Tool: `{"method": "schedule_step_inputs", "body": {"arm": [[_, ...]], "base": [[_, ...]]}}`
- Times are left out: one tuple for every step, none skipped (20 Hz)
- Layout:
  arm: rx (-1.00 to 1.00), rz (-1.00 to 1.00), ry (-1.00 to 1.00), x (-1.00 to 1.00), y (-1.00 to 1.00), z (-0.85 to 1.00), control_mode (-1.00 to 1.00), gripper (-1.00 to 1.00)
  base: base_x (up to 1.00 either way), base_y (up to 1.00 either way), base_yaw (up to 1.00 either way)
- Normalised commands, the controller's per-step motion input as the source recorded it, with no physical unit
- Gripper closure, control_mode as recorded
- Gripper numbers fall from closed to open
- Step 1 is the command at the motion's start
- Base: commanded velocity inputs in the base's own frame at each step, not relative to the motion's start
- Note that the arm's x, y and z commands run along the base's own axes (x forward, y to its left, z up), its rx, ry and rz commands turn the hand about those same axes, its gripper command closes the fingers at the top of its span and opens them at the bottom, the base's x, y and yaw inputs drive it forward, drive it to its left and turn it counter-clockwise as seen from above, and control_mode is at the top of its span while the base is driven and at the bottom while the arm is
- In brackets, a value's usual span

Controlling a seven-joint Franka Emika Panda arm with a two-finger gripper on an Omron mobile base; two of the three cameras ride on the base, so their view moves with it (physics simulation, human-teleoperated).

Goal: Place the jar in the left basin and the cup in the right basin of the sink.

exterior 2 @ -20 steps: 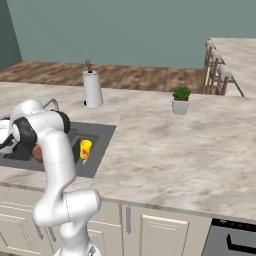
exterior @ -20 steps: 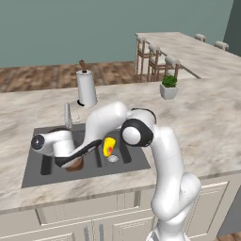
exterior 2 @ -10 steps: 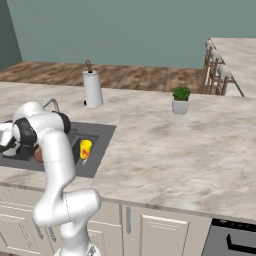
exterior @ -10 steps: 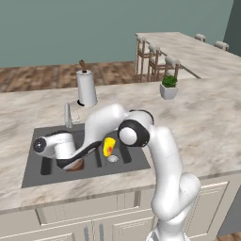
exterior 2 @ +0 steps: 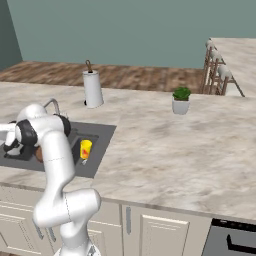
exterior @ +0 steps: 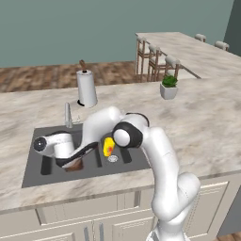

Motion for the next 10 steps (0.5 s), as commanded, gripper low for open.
{"method": "schedule_step_inputs", "body": {"arm": [[0.0, 0.0, 0.0, 0.27, 0.0, -0.4, -1.0, 1.0], [0.0, 0.0, 0.0, 0.27, 0.0, -0.4, -1.0, 1.0], [0.0, 0.0, 0.0, 0.25, 0.0, -0.39, -1.0, 1.0], [0.0, 0.0, 0.0, 0.24, 0.0, -0.37, -1.0, 1.0], [0.0, 0.0, 0.0, 0.17, 0.04, -0.29, -1.0, 1.0], [0.0, 0.0, 0.0, 0.16, 0.08, -0.27, -1.0, 1.0], [0.0, 0.0, 0.0, 0.14, 0.1, -0.23, -1.0, 1.0], [0.0, 0.0, 0.0, 0.04, 0.11, -0.21, -1.0, 1.0], [0.0, 0.0, 0.0, 0.0, 0.14, -0.21, -1.0, 1.0], [0.0, 0.0, 0.0, 0.0, 0.19, -0.2, -1.0, -1.0]], "base": [[0.0, 0.0, 0.0], [0.0, 0.0, 0.0], [0.0, 0.0, 0.0], [0.0, 0.0, 0.0], [0.0, 0.0, 0.0], [0.0, 0.0, 0.0], [0.0, 0.0, 0.0], [0.0, 0.0, 0.0], [0.0, 0.0, 0.0], [0.0, 0.0, 0.0]]}}
